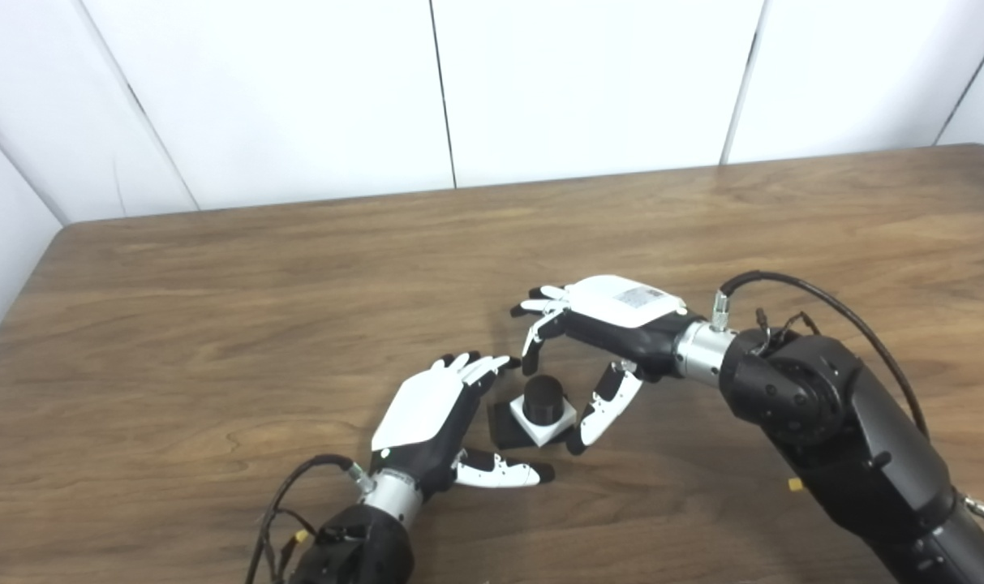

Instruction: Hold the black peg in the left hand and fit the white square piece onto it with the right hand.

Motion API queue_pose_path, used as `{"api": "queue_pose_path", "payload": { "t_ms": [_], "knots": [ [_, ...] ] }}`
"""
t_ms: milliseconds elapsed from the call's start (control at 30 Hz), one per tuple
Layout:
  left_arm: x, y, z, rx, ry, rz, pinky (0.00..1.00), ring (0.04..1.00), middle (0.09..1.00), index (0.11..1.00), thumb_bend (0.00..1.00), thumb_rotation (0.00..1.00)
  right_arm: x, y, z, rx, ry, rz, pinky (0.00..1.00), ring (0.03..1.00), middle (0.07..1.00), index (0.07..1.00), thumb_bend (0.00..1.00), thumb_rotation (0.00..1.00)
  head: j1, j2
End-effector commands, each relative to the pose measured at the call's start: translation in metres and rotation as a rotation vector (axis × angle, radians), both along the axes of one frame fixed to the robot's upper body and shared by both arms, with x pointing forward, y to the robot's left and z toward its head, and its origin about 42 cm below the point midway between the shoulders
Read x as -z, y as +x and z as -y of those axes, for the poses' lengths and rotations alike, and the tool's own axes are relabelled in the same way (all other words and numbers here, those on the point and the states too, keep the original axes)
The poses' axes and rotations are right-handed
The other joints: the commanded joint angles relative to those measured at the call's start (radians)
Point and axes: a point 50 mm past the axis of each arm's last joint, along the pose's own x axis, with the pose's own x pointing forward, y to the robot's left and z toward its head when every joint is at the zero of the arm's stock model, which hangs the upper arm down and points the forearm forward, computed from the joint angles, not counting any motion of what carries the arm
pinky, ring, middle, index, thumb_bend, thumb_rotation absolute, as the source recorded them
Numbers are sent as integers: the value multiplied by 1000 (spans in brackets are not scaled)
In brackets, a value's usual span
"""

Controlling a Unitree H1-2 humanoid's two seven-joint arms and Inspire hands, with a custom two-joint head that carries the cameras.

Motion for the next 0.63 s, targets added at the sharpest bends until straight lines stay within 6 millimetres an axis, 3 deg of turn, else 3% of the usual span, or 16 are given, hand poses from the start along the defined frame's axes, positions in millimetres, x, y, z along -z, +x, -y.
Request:
{"api": "queue_pose_path", "payload": {
  "t_ms": [0, 400, 600],
  "knots": [
    [-15, 3, -7, 7, -3, 28, 1000, 958, 926, 885, 1000, 470, -25, 9, 2, 16, 29, 67, 1000, 1000, 956, 671, 979, 296, 1, -2],
    [-40, 7, -25, -18, 22, 90, 951, 938, 906, 894, 991, 488, -43, 12, 10, 61, 70, 102, 990, 1000, 963, 699, 993, 300, 0, -13],
    [-56, 7, -43, -47, 8, 120, 941, 935, 913, 897, 961, 452, -52, 14, 24, 82, 93, 128, 973, 1000, 956, 695, 1000, 313, 0, -20]
  ]
}}
